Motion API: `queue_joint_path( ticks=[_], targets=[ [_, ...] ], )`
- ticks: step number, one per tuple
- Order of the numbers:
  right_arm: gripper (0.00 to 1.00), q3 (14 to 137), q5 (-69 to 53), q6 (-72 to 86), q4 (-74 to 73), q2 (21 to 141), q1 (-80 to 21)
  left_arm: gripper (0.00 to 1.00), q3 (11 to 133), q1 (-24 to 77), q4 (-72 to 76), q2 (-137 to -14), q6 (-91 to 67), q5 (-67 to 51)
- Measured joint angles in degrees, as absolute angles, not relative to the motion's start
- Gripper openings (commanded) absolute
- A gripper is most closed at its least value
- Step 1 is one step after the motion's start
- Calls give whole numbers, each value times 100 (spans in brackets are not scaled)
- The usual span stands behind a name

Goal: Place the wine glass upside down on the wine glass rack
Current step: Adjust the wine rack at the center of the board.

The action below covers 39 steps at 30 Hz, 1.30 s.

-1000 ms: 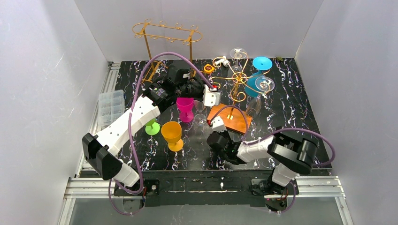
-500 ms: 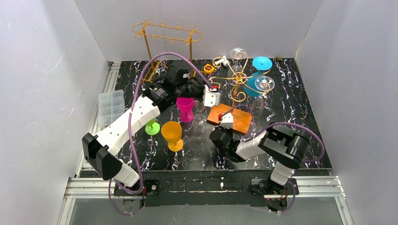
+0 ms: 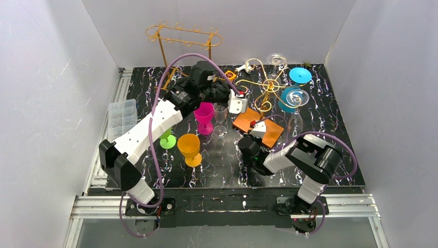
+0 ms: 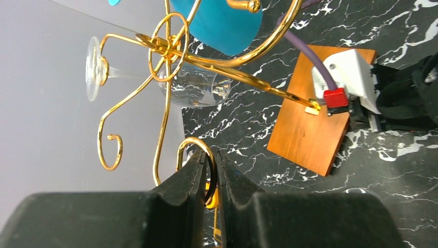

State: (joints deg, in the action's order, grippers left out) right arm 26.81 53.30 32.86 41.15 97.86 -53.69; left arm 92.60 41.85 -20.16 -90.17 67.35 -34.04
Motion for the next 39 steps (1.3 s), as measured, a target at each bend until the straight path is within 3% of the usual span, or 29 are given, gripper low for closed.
queue_joint_path(
  ticks=[12,26,39],
  targets=[
    [1,2102,5140,3345,4106,9198,-5078,5,10250,4185,-2191,-9859,6637,-3454],
    [1,2084,4626,3953,3118,8541,-4560,5,10278,4209,-2231,-9909,6598,-3514],
    [1,2078,4364,3763,3079,8447,-4099,5,10497,4250,-2147,-10147,6591,-3542]
  ],
)
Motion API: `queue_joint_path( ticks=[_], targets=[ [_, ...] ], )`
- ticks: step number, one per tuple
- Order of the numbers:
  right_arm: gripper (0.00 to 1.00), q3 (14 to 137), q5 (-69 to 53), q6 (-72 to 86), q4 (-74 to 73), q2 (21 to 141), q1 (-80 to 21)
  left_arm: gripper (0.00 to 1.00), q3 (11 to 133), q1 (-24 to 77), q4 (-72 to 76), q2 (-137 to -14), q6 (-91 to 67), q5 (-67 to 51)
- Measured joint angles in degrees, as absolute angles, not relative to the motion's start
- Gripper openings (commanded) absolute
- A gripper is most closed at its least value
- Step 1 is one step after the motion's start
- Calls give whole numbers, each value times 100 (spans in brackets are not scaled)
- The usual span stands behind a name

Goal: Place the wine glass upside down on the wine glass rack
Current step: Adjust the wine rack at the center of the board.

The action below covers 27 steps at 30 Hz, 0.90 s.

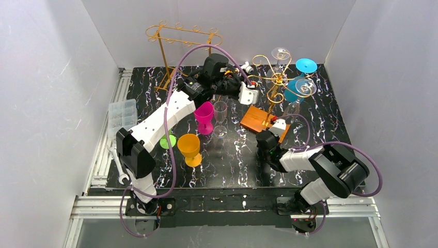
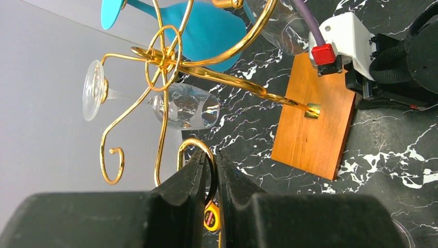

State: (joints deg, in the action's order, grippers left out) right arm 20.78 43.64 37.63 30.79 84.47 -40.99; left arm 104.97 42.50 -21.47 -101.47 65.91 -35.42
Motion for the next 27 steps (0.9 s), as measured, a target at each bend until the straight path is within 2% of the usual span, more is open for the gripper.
queue_joint_path(
  ticks=[27],
  targets=[
    [1,2449,3489,3450,2779,8525,-2373,4,12046,4289,-2193,-11421,6495,-3557]
  ],
)
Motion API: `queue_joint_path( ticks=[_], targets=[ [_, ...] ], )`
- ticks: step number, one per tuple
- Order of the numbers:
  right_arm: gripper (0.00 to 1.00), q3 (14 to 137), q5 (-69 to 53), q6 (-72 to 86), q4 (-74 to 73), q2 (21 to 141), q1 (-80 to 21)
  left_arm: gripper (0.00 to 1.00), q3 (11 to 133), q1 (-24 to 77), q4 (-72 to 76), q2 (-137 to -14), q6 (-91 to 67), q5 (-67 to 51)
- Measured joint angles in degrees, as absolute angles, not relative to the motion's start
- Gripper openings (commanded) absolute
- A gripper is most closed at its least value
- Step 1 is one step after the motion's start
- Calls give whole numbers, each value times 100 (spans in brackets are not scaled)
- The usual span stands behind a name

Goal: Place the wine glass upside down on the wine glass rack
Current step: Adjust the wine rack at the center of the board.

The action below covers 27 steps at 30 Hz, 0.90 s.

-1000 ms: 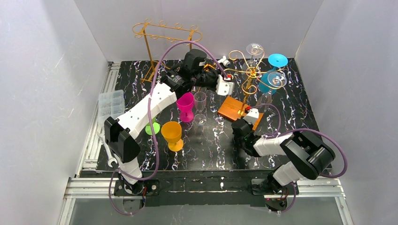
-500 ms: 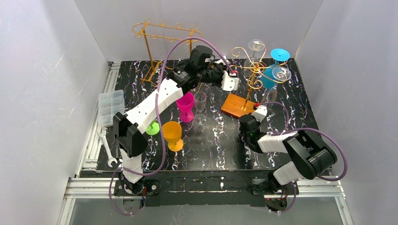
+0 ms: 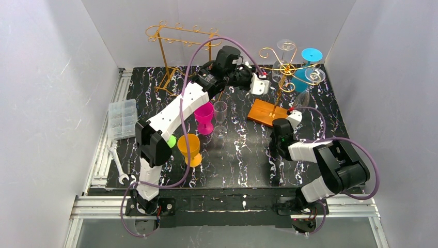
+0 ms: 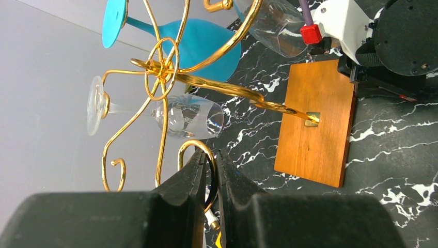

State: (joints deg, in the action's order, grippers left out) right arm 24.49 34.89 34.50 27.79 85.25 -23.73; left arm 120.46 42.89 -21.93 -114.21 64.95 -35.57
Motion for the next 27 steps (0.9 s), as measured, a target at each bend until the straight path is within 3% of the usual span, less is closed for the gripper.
queue_joint_path(
  ticks=[9,13,19,22,27],
  targets=[
    [1,2742,3127,3395,2700,8750,-1890,5,12573,4300,-2228,-11821,6377,-3527],
    [1,2829,3087,3275,2674,8816,-1841,10,12597,4313,-2202,-11843,6318,-3498],
    [2,2864,2967,3109,2615,8801,-1800,29,12536,4324,-2128,-11832,6125,-3476],
    [11,2864,2880,3050,2508,8726,-1758,41,12387,4331,-2073,-11751,5966,-3454],
    [35,2827,2655,2965,2018,8095,-1726,66,11922,4381,-2023,-11439,5662,-3341]
  ],
)
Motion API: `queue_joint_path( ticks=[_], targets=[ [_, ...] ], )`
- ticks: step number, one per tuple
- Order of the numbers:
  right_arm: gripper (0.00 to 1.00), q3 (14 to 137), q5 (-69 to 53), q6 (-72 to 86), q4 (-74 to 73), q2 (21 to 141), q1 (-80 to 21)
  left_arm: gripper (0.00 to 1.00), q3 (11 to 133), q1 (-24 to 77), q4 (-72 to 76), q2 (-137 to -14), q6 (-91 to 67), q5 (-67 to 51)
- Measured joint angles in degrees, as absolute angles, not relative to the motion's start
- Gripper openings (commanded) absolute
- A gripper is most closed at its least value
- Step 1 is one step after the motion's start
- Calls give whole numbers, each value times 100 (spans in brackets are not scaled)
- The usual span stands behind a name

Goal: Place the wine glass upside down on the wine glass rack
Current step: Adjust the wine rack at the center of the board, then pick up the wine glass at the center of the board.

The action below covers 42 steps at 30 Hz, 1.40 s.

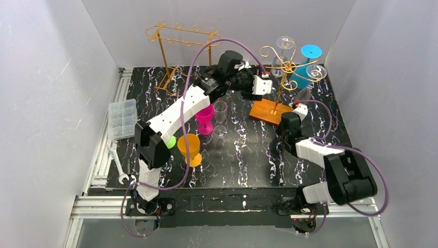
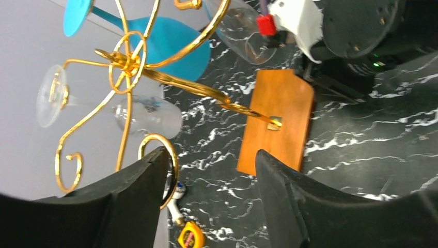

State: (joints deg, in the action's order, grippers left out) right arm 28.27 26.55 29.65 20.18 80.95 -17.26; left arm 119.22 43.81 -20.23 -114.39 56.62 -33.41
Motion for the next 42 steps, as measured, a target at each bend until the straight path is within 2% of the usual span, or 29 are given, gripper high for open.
queue_joint_path(
  ticks=[2,3,7,14,17,18,26,33,37,40,42],
  targets=[
    [45,2827,2567,2958,1850,7712,-1728,92,11631,4416,-1988,-11225,5570,-3288],
    [50,2829,2530,2956,1772,7511,-1741,97,11476,4434,-1984,-11096,5518,-3221],
    [65,2834,2515,2936,1308,6827,-1933,98,10940,4425,-2051,-10468,5223,-2891],
    [75,2834,2613,2932,375,6228,-2683,98,10261,4209,-2204,-9002,4584,-2283],
    [88,2834,2724,2971,30,6003,-2991,98,10180,4005,-2353,-8477,4272,-2108],
    [97,2834,2757,2989,-78,5927,-3120,98,10154,3896,-2434,-8287,4143,-2025],
    [98,3214,3135,3201,-998,5900,-4622,98,9854,3240,-3295,-7408,3201,-1120],
    [98,5221,3395,3374,-1964,7334,-6250,98,9813,2657,-4700,-7078,2381,-834],
    [99,6108,2467,3393,-1964,7669,-6237,98,9979,2086,-5448,-7041,2053,-945],
    [98,6324,1638,3177,-1782,7662,-6123,98,10060,1741,-5778,-7043,1920,-1020],
    [98,6648,1531,2989,-2064,7756,-6178,98,10073,1544,-5927,-7043,1846,-1094]
  ],
)
